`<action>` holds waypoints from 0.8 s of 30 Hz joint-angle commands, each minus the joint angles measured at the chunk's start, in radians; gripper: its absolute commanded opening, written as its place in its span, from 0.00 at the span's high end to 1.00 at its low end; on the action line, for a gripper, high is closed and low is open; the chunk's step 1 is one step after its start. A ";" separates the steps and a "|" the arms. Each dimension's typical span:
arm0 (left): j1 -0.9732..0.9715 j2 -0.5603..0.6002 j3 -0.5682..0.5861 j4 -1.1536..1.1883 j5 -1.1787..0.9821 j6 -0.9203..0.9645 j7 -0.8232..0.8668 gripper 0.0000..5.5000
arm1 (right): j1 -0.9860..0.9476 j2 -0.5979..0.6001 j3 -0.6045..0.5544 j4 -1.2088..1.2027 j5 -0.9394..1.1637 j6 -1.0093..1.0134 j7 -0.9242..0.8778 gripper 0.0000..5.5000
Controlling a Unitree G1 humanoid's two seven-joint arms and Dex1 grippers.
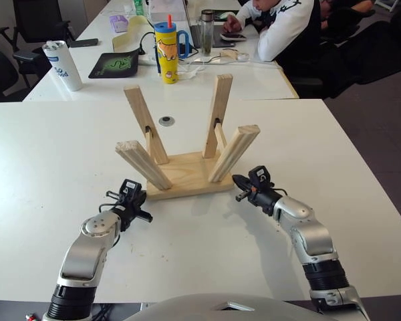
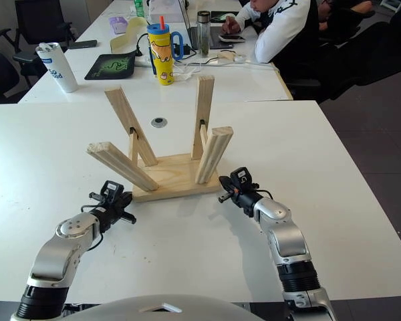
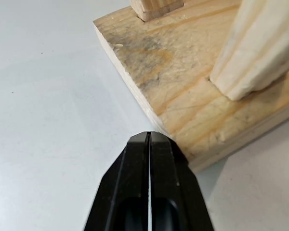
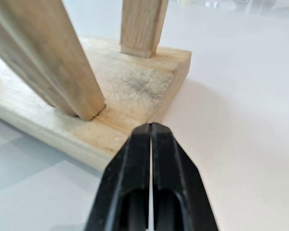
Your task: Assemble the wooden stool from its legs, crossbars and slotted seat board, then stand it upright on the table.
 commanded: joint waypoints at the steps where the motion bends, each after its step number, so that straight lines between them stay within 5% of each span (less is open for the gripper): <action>1: -0.075 -0.039 0.010 -0.094 -0.084 0.033 -0.030 1.00 | -0.053 0.040 0.023 -0.037 0.049 -0.034 0.042 1.00; 24: -0.222 -0.085 0.086 -0.213 -0.138 0.149 -0.009 1.00 | -0.128 0.112 -0.049 -0.061 0.150 -0.010 -0.009 1.00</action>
